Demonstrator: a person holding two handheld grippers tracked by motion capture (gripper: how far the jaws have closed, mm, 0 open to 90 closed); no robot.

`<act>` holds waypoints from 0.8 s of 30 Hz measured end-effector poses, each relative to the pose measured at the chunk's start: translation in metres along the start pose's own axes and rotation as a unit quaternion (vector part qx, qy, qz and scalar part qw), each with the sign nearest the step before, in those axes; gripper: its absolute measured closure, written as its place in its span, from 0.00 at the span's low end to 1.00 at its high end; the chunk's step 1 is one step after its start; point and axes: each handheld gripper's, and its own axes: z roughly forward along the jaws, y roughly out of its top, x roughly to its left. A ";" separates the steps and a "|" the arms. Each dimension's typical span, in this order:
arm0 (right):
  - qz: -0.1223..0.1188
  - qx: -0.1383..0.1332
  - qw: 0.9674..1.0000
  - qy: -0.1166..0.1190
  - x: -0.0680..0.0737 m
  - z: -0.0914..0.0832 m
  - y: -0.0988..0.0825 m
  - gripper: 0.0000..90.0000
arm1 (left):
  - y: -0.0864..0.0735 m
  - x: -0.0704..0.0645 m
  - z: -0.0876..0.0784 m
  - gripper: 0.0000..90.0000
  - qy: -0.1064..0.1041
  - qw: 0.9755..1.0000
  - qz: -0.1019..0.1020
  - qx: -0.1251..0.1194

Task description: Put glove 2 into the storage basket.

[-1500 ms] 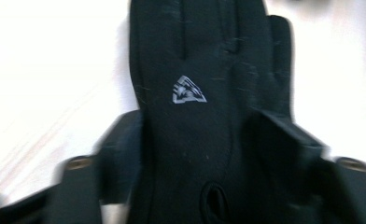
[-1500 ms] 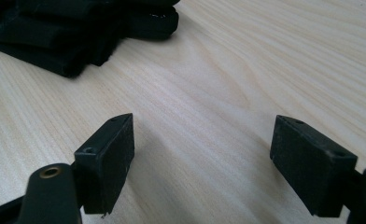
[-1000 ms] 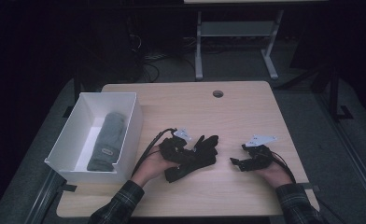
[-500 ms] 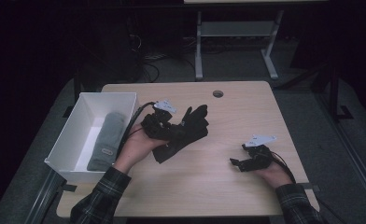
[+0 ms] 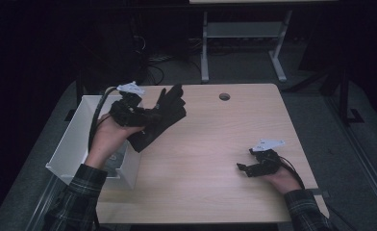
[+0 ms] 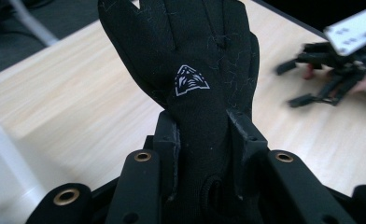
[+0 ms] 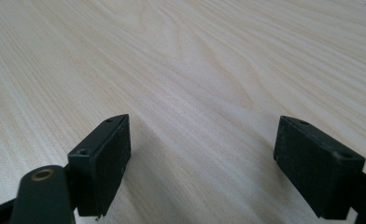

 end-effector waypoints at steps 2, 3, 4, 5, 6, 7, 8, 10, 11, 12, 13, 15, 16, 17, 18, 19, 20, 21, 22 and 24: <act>0.000 0.000 1.000 0.000 0.000 0.000 0.000 0.21 | -0.006 0.011 -0.009 0.75 0.016 1.000 -0.015 -0.003; 0.000 0.000 1.000 0.000 0.000 0.000 0.000 0.21 | -0.009 0.017 -0.013 0.75 0.025 0.999 -0.020 -0.003; 0.000 0.000 1.000 0.000 0.000 0.000 0.000 0.21 | -0.012 0.022 -0.018 0.75 0.035 0.999 -0.027 -0.004; 0.000 0.000 1.000 0.000 0.000 0.000 0.000 0.21 | -0.016 0.028 -0.024 0.75 0.045 0.998 -0.034 -0.006; 0.000 0.000 1.000 0.000 0.000 0.000 0.000 0.21 | -0.020 0.034 -0.029 0.75 0.052 0.998 -0.042 -0.009; 0.001 0.000 1.000 0.000 0.000 0.000 0.000 0.21 | -0.024 0.040 -0.034 0.75 0.059 0.997 -0.053 -0.012; 0.001 0.000 1.000 0.000 0.000 0.000 0.000 0.21 | -0.029 0.045 -0.039 0.75 0.067 0.996 -0.060 -0.014; 0.001 0.000 1.000 -0.001 0.000 0.000 0.000 0.21 | -0.037 0.055 -0.046 0.75 0.082 0.994 -0.074 -0.014; 0.001 0.001 1.000 0.000 0.000 0.000 0.000 0.21 | -0.042 0.059 -0.050 0.75 0.088 0.993 -0.079 -0.011; 0.001 0.001 1.000 -0.001 0.000 0.000 0.000 0.21 | -0.047 0.064 -0.052 0.75 0.094 0.992 -0.087 -0.009; 0.001 0.001 1.000 -0.001 0.000 0.000 0.000 0.21 | -0.052 0.068 -0.054 0.75 0.097 0.991 -0.095 -0.009; 0.001 0.001 1.000 -0.001 0.000 0.000 0.000 0.21 | -0.061 0.075 -0.055 0.75 0.105 0.988 -0.110 -0.004; 0.001 0.001 1.000 -0.001 0.000 0.000 0.000 0.21 | -0.067 0.078 -0.055 0.75 0.110 0.987 -0.117 -0.001; 0.001 0.001 1.000 -0.001 0.000 0.000 0.000 0.21 | -0.072 0.081 -0.054 0.75 0.115 0.986 -0.123 0.002; 0.001 0.002 1.000 -0.002 0.000 0.000 0.000 0.21 | -0.077 0.084 -0.053 0.75 0.120 0.984 -0.131 0.005; 0.002 0.002 1.000 -0.002 0.000 0.000 0.000 0.21 | -0.082 0.087 -0.051 0.75 0.123 0.983 -0.138 0.007; 0.002 0.002 1.000 -0.002 0.000 0.000 0.000 0.21 | -0.087 0.089 -0.049 0.75 0.125 0.981 -0.145 0.010; 0.002 0.002 1.000 -0.002 0.000 0.000 0.000 0.21 | -0.092 0.091 -0.046 0.75 0.127 0.980 -0.151 0.014; 0.002 0.002 1.000 -0.002 0.000 0.000 0.000 0.21 | -0.096 0.093 -0.042 0.75 0.129 0.979 -0.156 0.018; 0.002 0.002 1.000 -0.003 0.000 0.000 0.000 0.21 | -0.104 0.096 -0.036 0.75 0.135 0.977 -0.165 0.024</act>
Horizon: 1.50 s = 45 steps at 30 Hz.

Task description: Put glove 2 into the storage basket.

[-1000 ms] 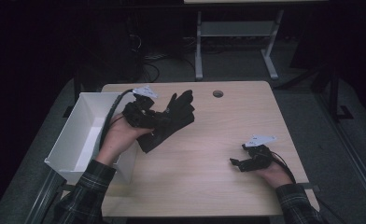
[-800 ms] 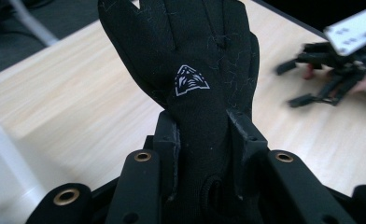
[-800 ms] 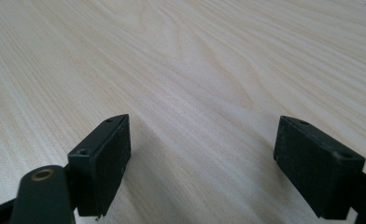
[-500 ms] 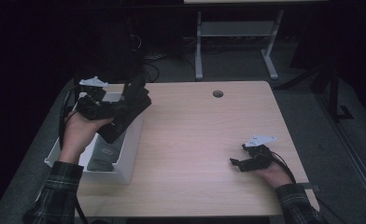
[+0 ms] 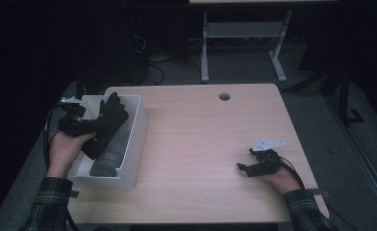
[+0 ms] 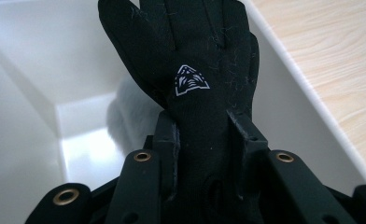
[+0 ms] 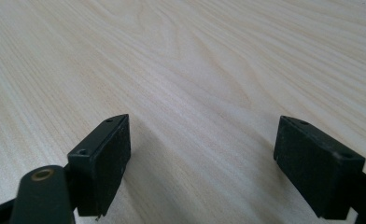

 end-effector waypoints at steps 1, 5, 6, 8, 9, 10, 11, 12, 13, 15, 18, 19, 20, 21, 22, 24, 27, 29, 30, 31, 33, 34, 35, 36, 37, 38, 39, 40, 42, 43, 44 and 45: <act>0.000 0.000 1.000 0.000 0.000 0.000 0.000 0.21 | -0.003 0.001 0.004 0.75 0.003 1.000 -0.004 0.004; 0.000 0.000 1.000 0.000 0.000 0.000 0.000 0.21 | -0.011 0.004 0.018 0.74 0.014 1.000 -0.010 0.017; 0.000 0.000 1.000 0.000 0.000 0.000 0.000 0.21 | -0.013 0.004 0.021 0.74 0.018 1.000 -0.012 0.020; 0.000 0.000 1.000 0.000 0.000 0.000 0.000 0.21 | -0.015 0.005 0.027 0.73 0.022 0.999 -0.012 0.027; 0.000 0.000 1.000 0.000 0.000 0.000 0.000 0.21 | -0.016 0.005 0.030 0.72 0.026 0.999 -0.013 0.031; 0.000 0.000 1.000 0.000 0.000 0.000 0.000 0.21 | -0.018 0.005 0.033 0.72 0.031 0.999 -0.013 0.034; 0.000 0.000 1.000 0.000 0.000 0.000 0.000 0.21 | -0.019 0.006 0.035 0.71 0.034 0.999 -0.012 0.037; 0.000 0.000 1.000 0.000 0.000 0.000 0.000 0.21 | -0.020 0.006 0.037 0.70 0.037 0.998 -0.013 0.040; 0.000 0.000 1.000 0.000 0.000 0.000 0.000 0.21 | -0.021 0.006 0.039 0.69 0.039 0.998 -0.015 0.043; 0.000 0.000 1.000 0.000 0.000 0.000 0.000 0.21 | -0.022 0.006 0.042 0.65 0.044 0.998 -0.009 0.045; 0.000 0.000 1.000 0.000 0.000 0.000 0.000 0.21 | -0.020 0.006 0.040 0.55 0.047 0.998 -0.009 0.042; 0.000 0.000 1.000 0.000 0.000 0.000 0.000 0.21 | -0.019 0.006 0.040 0.51 0.050 0.998 -0.006 0.043; 0.000 0.000 1.000 0.000 0.000 0.000 0.000 0.21 | -0.017 0.005 0.039 0.47 0.053 0.998 -0.006 0.042; 0.000 0.000 1.000 0.000 0.000 0.000 0.000 0.21 | -0.016 0.005 0.037 0.44 0.056 0.998 -0.004 0.039; 0.000 0.000 1.000 0.000 0.000 0.000 0.000 0.21 | -0.015 0.005 0.035 0.41 0.055 0.998 -0.004 0.035; 0.000 0.000 1.000 0.000 0.000 0.000 0.000 0.21 | -0.012 0.005 0.032 0.37 0.054 0.998 -0.001 0.030; 0.000 0.000 1.000 0.000 0.000 0.000 0.000 0.21 | -0.007 0.004 0.027 0.34 0.057 0.998 0.003 0.023; 0.000 0.000 1.000 0.000 0.000 0.000 0.000 0.21 | -0.005 0.004 0.024 0.32 0.058 0.998 0.004 0.015; 0.000 0.000 1.000 0.000 0.000 0.000 0.000 0.21 | -0.004 0.004 0.022 0.31 0.057 0.998 0.005 0.013; 0.000 0.000 1.000 0.000 0.000 0.000 0.000 0.21 | -0.003 0.003 0.021 0.31 0.056 0.998 0.007 0.010; 0.000 0.000 1.000 0.000 0.000 0.000 0.000 0.21 | 0.000 0.001 0.018 0.31 0.053 0.998 0.012 0.007; 0.000 0.000 1.000 0.000 0.000 0.000 0.000 0.21 | 0.001 0.000 0.017 0.30 0.052 0.999 0.013 0.004; 0.000 0.000 1.000 0.000 0.000 0.000 0.000 0.21 | 0.003 -0.002 0.016 0.30 0.050 0.999 0.016 0.003; 0.000 0.000 1.000 0.000 0.000 0.000 0.000 0.21 | 0.004 -0.004 0.015 0.30 0.048 0.999 0.018 0.001; 0.000 0.000 1.000 0.000 0.000 0.000 0.000 0.21 | 0.006 -0.006 0.015 0.30 0.046 0.999 0.020 -0.003; 0.000 0.000 1.000 0.000 0.000 0.000 0.000 0.21 | 0.008 -0.008 0.014 0.30 0.044 0.999 0.024 -0.003; 0.000 0.000 1.000 0.000 0.000 0.000 0.000 0.21 | 0.009 -0.011 0.013 0.30 0.042 0.999 0.028 -0.007; 0.000 0.000 1.000 0.000 0.000 0.000 0.000 0.21 | 0.011 -0.014 0.012 0.30 0.038 0.999 0.030 -0.010; 0.000 0.000 1.000 0.000 0.000 0.000 0.000 0.21 | 0.015 -0.020 0.011 0.30 0.032 0.999 0.037 -0.013; 0.000 0.000 1.000 0.000 0.000 0.000 0.000 0.21 | 0.016 -0.024 0.011 0.30 0.028 0.999 0.040 -0.015; 0.000 0.000 1.000 0.000 0.000 0.000 0.000 0.21 | 0.019 -0.028 0.011 0.30 0.024 0.999 0.045 -0.015; 0.000 0.000 1.000 0.000 0.000 0.000 0.000 0.21 | 0.021 -0.031 0.011 0.30 0.019 0.998 0.049 -0.015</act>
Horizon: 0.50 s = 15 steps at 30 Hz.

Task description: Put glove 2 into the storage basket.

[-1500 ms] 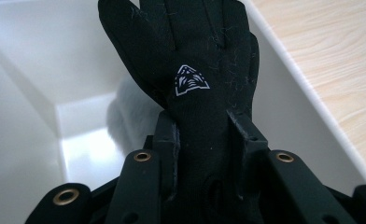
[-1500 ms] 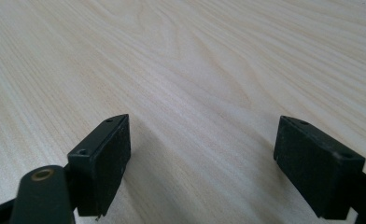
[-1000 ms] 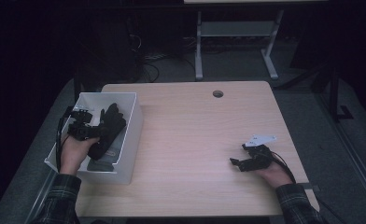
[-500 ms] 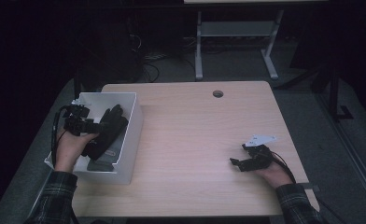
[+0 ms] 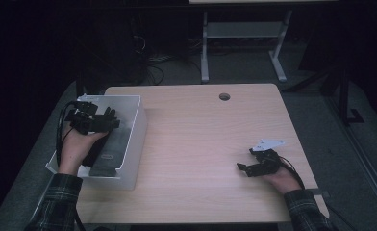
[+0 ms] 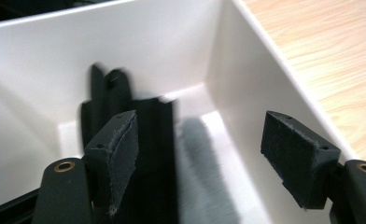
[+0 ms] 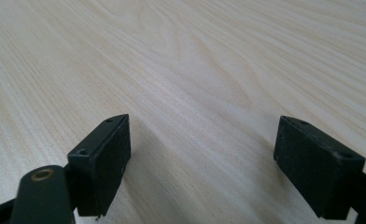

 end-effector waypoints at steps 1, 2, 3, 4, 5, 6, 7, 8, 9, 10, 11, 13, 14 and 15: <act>-0.001 -0.001 1.000 0.000 0.000 0.000 0.000 0.21 | 0.003 -0.004 0.000 0.30 -0.005 1.000 0.004 -0.002; -0.001 0.000 1.000 0.000 0.000 0.000 0.000 0.21 | 0.005 -0.007 0.000 0.30 -0.012 1.000 0.007 -0.005; 0.000 0.000 1.000 0.000 0.000 0.000 0.000 0.21 | 0.008 -0.011 0.000 0.30 -0.016 1.000 0.009 -0.009; 0.000 0.000 1.000 0.000 0.000 0.000 0.000 0.21 | 0.011 -0.015 0.000 0.30 -0.021 1.000 0.012 -0.011; 0.000 0.000 1.000 0.000 0.000 0.000 0.000 0.21 | 0.014 -0.020 0.000 0.30 -0.028 0.999 0.015 -0.013; 0.000 0.000 1.000 0.000 0.000 0.000 0.000 0.21 | 0.016 -0.024 0.001 0.30 -0.035 0.999 0.017 -0.017; 0.000 0.000 1.000 0.000 0.000 0.000 0.000 0.21 | 0.019 -0.030 0.002 0.30 -0.042 0.999 0.018 -0.020; 0.000 0.000 1.000 0.000 0.000 0.000 0.000 0.21 | 0.022 -0.036 0.003 0.30 -0.048 0.998 0.022 -0.023; 0.000 0.000 1.000 0.000 0.000 0.000 0.000 0.21 | 0.024 -0.042 0.004 0.30 -0.055 0.998 0.026 -0.025; 0.000 0.000 1.000 0.000 0.000 0.000 0.000 0.21 | 0.026 -0.049 0.005 0.30 -0.062 0.997 0.031 -0.026; 0.000 0.000 1.000 0.000 0.000 0.000 0.000 0.21 | 0.028 -0.055 0.007 0.30 -0.068 0.997 0.036 -0.027; -0.001 0.000 1.000 0.000 0.000 0.000 0.000 0.21 | 0.032 -0.069 0.011 0.30 -0.081 0.995 0.046 -0.031; -0.002 -0.001 1.000 0.001 0.000 0.000 0.000 0.20 | 0.033 -0.075 0.014 0.29 -0.087 0.994 0.052 -0.033; -0.002 0.000 1.000 0.001 0.000 0.000 0.000 0.20 | 0.034 -0.082 0.016 0.29 -0.094 0.993 0.055 -0.034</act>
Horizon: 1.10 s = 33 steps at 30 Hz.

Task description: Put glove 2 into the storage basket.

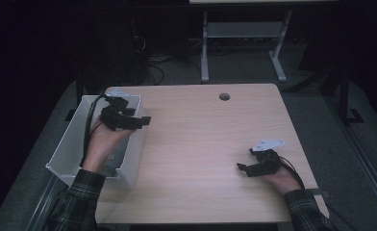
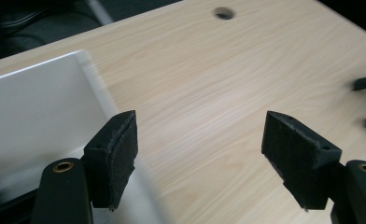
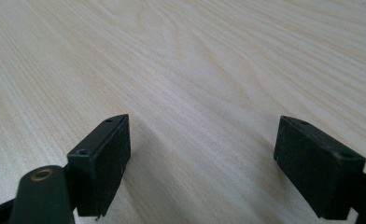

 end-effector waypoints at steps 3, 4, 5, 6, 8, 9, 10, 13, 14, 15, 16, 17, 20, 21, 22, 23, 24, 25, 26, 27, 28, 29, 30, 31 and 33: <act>0.000 0.000 1.000 0.000 0.000 0.000 0.000 0.20 | 0.004 -0.018 0.012 0.29 -0.018 1.000 0.009 -0.001; 0.000 0.000 1.000 0.000 0.000 0.000 0.000 0.20 | 0.004 -0.024 0.016 0.29 -0.024 1.000 0.010 -0.003; 0.000 0.000 1.000 0.000 0.000 0.000 0.000 0.20 | 0.005 -0.030 0.021 0.29 -0.030 0.999 0.016 -0.002; 0.000 0.000 1.000 0.000 0.000 0.000 0.000 0.20 | 0.005 -0.036 0.025 0.29 -0.034 0.999 0.020 0.000; 0.000 0.000 1.000 0.001 0.000 0.000 0.000 0.20 | 0.004 -0.047 0.034 0.29 -0.045 0.999 0.026 0.003; -0.001 0.000 1.000 0.001 0.000 0.000 0.000 0.20 | 0.002 -0.052 0.039 0.29 -0.050 0.998 0.029 0.005; 0.000 0.000 1.000 0.001 0.000 0.000 0.000 0.20 | 0.001 -0.057 0.043 0.29 -0.055 0.998 0.033 0.008; 0.000 0.000 1.000 0.001 0.000 0.000 0.000 0.20 | -0.005 -0.070 0.058 0.28 -0.069 0.997 0.042 0.012; 0.000 0.000 1.000 0.001 0.000 0.000 0.000 0.20 | -0.007 -0.072 0.061 0.28 -0.072 0.996 0.044 0.012; -0.001 0.000 1.000 0.001 0.000 0.000 0.000 0.20 | -0.009 -0.074 0.066 0.28 -0.077 0.996 0.048 0.013; -0.001 0.000 1.000 0.001 0.000 0.000 0.000 0.20 | -0.012 -0.078 0.070 0.28 -0.081 0.995 0.049 0.014; -0.001 0.000 1.000 0.001 0.000 0.000 0.000 0.20 | -0.015 -0.080 0.074 0.28 -0.083 0.995 0.055 0.016; -0.001 0.001 1.000 0.001 0.000 0.000 0.000 0.20 | -0.025 -0.086 0.087 0.27 -0.092 0.993 0.063 0.022; -0.001 0.001 1.000 0.001 0.000 0.000 0.000 0.20 | -0.029 -0.088 0.091 0.27 -0.094 0.993 0.067 0.025; -0.001 0.001 1.000 0.001 0.000 0.000 0.000 0.20 | -0.032 -0.090 0.095 0.27 -0.096 0.993 0.067 0.029; -0.001 0.001 1.000 0.001 0.000 0.000 0.000 0.20 | -0.036 -0.091 0.099 0.26 -0.098 0.992 0.070 0.034; 0.000 0.001 1.000 0.001 0.000 0.000 0.000 0.20 | -0.039 -0.093 0.104 0.26 -0.098 0.992 0.072 0.035; 0.000 0.001 1.000 0.001 0.000 0.000 0.000 0.20 | -0.043 -0.094 0.107 0.26 -0.097 0.992 0.075 0.040; 0.000 0.001 1.000 0.002 0.000 0.000 0.000 0.20 | -0.046 -0.096 0.111 0.26 -0.098 0.991 0.075 0.045; 0.000 0.001 1.000 0.002 0.000 0.000 0.000 0.20 | -0.050 -0.097 0.115 0.26 -0.098 0.991 0.078 0.049; 0.000 0.001 1.000 0.002 0.000 0.000 0.000 0.20 | -0.053 -0.098 0.117 0.26 -0.098 0.990 0.082 0.054; 0.000 0.001 1.000 0.001 0.000 0.000 0.000 0.20 | -0.056 -0.099 0.120 0.25 -0.098 0.990 0.085 0.057; -0.001 0.001 1.000 0.001 0.000 0.000 0.000 0.20 | -0.059 -0.099 0.123 0.25 -0.098 0.989 0.089 0.062; 0.000 0.001 1.000 0.001 0.000 0.000 0.000 0.20 | -0.061 -0.101 0.126 0.25 -0.097 0.989 0.091 0.064; -0.001 0.001 1.000 0.001 0.000 0.000 0.000 0.20 | -0.066 -0.103 0.131 0.25 -0.097 0.988 0.101 0.071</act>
